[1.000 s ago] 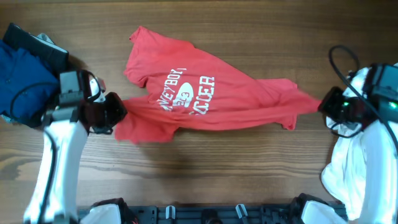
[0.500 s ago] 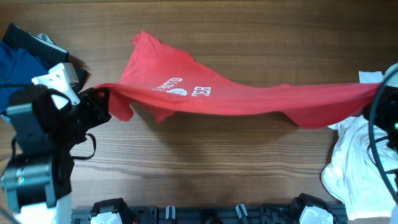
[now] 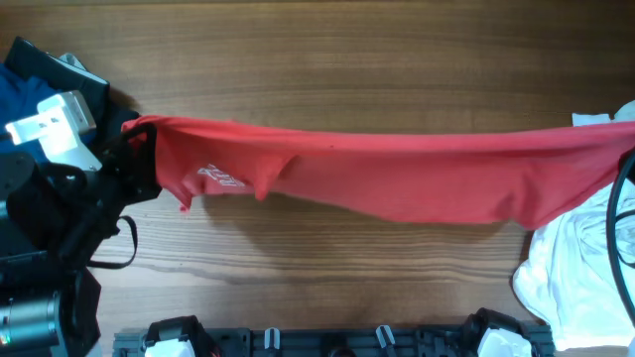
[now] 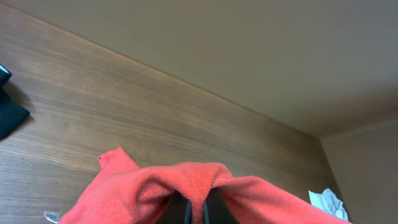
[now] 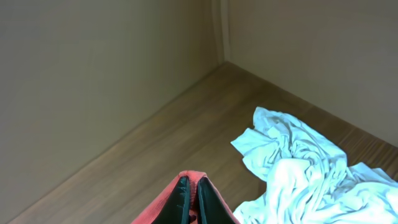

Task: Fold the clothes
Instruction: 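Lift the red t-shirt with both grippers, stretching it between them, then swing the shirt forward and lay it flat on the table with both grippers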

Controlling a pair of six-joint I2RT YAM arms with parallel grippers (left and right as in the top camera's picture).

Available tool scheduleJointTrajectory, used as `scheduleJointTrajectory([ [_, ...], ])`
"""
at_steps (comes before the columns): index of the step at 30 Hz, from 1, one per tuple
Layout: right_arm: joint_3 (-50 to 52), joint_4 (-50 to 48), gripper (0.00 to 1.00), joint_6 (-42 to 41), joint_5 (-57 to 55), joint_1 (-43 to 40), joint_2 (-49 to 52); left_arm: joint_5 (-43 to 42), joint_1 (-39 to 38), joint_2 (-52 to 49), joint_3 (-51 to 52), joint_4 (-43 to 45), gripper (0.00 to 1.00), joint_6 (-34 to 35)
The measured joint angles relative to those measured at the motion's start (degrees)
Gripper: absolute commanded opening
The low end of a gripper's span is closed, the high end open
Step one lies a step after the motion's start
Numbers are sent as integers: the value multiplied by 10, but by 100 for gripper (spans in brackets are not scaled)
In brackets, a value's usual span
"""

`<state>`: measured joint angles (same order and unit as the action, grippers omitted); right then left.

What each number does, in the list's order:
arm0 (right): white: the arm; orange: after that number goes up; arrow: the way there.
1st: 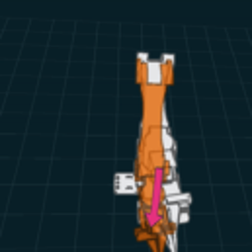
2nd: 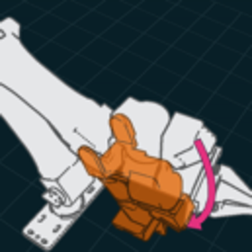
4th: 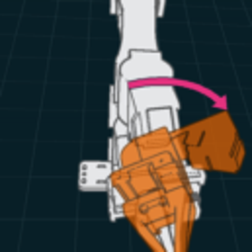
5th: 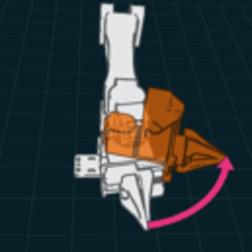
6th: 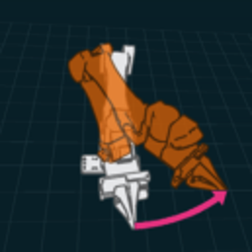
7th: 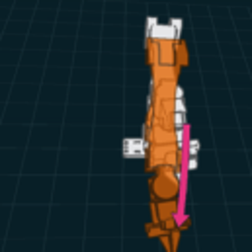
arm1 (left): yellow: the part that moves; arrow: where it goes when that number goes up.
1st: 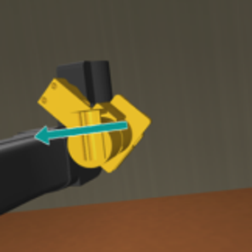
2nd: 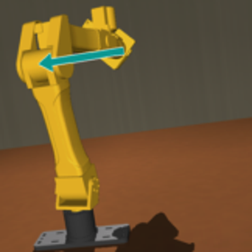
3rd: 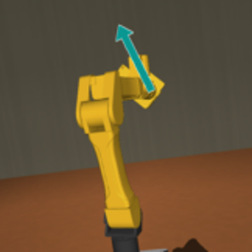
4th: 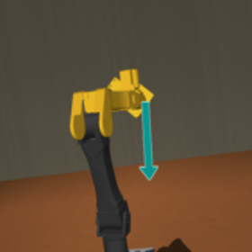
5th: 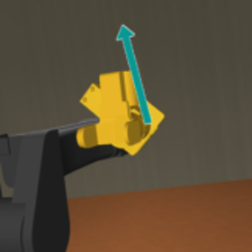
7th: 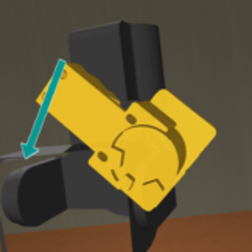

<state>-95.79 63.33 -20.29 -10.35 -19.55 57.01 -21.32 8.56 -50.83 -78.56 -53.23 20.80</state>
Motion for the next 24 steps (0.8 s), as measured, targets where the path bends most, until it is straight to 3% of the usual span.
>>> scheduleJointTrajectory([
  [4, -6, 1, 4, 17, 29, 0, 62, -2, 0, -51, -5, 1, 4, 0],
  [6, -9, 1, 5, 40, 71, 0, 143, -5, 0, -109, -7, 17, 4, 0],
  [9, -9, -25, 4, 65, 136, 0, 258, -20, -5, -224, -7, 108, 4, 0],
  [12, -7, -111, 4, 73, 200, 0, 362, -45, -17, -328, -7, 247, 4, 0],
  [15, -3, -237, 4, 44, 237, 0, 422, -71, -30, -417, -5, 451, 4, 20],
  [19, -17, -396, 4, -12, 265, 1, 430, -87, -34, -488, -1, 777, 4, 140],
  [21, -59, -405, 4, -28, 271, 1, 430, -87, -32, -491, -11, 847, 4, 189],
  [24, -158, -393, 4, -32, 264, 3, 426, -89, -27, -491, -84, 847, 4, 237],
])
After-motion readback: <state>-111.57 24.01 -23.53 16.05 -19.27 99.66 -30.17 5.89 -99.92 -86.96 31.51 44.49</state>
